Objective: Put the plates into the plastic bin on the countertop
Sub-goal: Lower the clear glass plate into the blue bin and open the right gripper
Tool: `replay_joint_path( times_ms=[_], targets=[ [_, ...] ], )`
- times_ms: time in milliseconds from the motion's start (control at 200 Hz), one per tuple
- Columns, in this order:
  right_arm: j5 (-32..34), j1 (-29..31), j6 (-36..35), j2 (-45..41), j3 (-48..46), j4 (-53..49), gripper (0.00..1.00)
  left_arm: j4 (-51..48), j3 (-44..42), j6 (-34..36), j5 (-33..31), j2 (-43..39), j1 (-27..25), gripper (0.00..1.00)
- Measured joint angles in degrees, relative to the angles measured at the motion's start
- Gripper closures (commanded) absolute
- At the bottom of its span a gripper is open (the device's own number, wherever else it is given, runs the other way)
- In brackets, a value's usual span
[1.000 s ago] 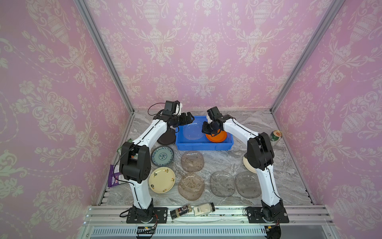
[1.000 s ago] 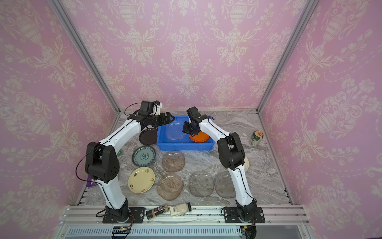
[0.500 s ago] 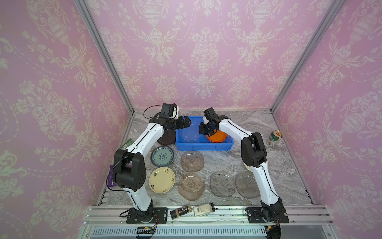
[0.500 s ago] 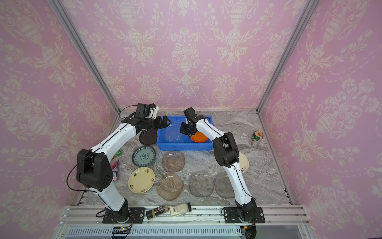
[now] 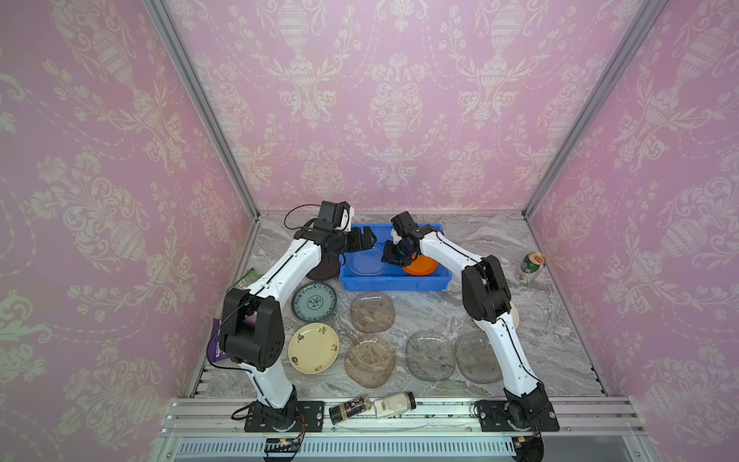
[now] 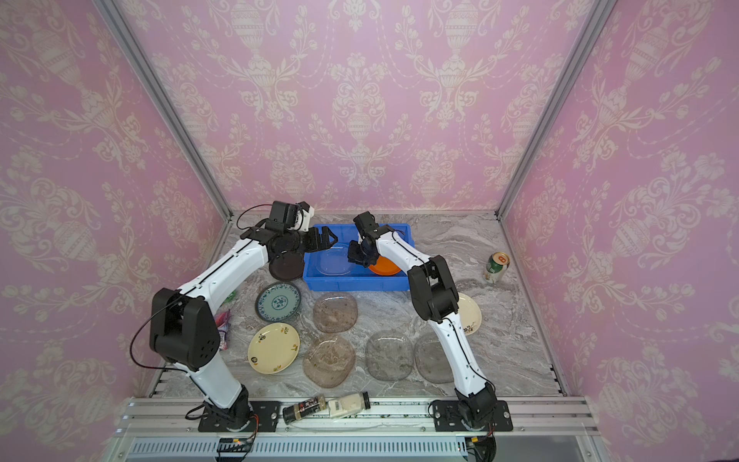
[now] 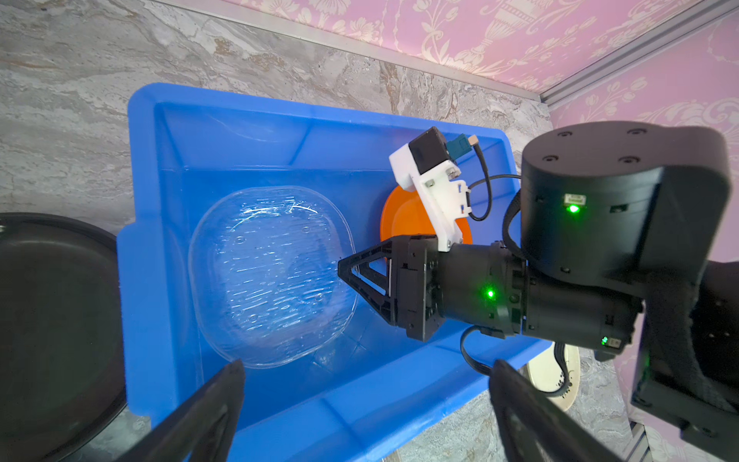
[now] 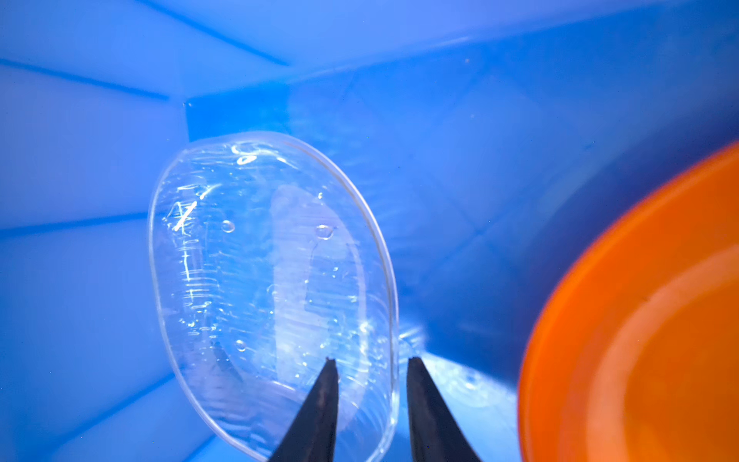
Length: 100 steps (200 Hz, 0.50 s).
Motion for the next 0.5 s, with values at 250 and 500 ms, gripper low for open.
replay_joint_path(
  times_ms=[250,500],
  targets=[
    [-0.4,0.0,0.4,-1.4,-1.1,1.0,0.52,-0.1,0.0,0.7,0.0,0.0,-0.4,0.03],
    [0.0,-0.9,-1.4,-13.3,-4.7,0.7,0.51,-1.0,1.2,1.3,0.0,-0.1,-3.0,0.04]
  ],
)
